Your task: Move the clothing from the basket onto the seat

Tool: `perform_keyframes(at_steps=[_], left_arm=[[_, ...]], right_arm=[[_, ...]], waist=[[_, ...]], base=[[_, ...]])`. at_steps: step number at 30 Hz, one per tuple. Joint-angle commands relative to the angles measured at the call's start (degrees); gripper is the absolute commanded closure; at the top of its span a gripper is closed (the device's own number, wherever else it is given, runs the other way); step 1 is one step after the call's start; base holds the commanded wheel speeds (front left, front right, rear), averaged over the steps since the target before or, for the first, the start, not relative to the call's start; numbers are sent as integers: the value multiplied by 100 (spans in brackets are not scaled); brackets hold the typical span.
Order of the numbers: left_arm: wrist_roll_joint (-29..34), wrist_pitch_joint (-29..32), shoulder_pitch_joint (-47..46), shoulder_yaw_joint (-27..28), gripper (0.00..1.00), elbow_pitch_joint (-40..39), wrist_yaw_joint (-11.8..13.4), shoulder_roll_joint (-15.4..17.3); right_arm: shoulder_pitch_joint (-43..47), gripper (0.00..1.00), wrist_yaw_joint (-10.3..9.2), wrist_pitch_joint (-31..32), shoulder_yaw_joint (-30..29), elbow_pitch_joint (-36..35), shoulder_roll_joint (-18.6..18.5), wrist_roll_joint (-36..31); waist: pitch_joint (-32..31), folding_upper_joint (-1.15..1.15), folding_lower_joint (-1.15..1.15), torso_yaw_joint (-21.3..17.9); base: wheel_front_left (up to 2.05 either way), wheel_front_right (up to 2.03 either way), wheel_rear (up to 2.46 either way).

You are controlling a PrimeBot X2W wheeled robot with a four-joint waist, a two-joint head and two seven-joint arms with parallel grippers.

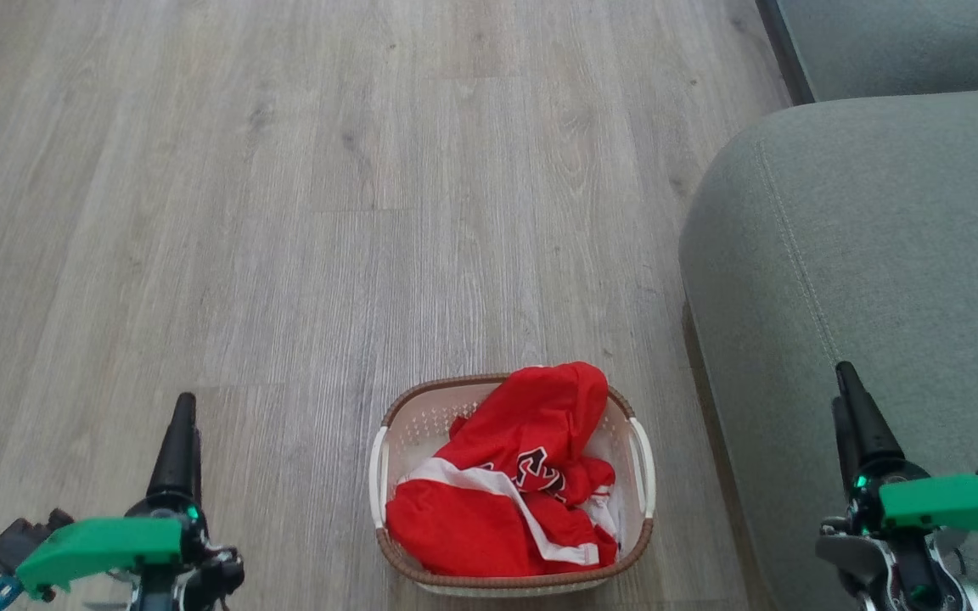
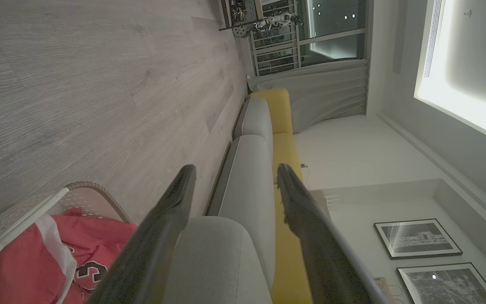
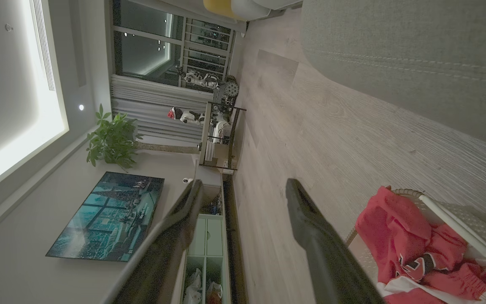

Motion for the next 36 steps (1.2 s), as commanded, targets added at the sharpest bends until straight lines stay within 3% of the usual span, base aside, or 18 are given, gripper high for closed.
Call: perform_keyframes(at_steps=[1,19,36], left_arm=[[75,-44,-291,5,0,-244,17,98],[2082,-362,-251,-148,0,-516,95,124],[3452,-630,-233,-259,0,-589,183,128]], right_arm=[[-147,0,0,-43,48,-246,-39,-69],[-73,0,0,-364,258,-609,-139,-1933],[-29,0,-1,-634,420,-732,-170,-3238]], waist=[[-1,0,0,-1],[-15,0,0,-5],[-42,0,0,-9]], base=[[0,0,0],[0,0,0],[0,0,0]])
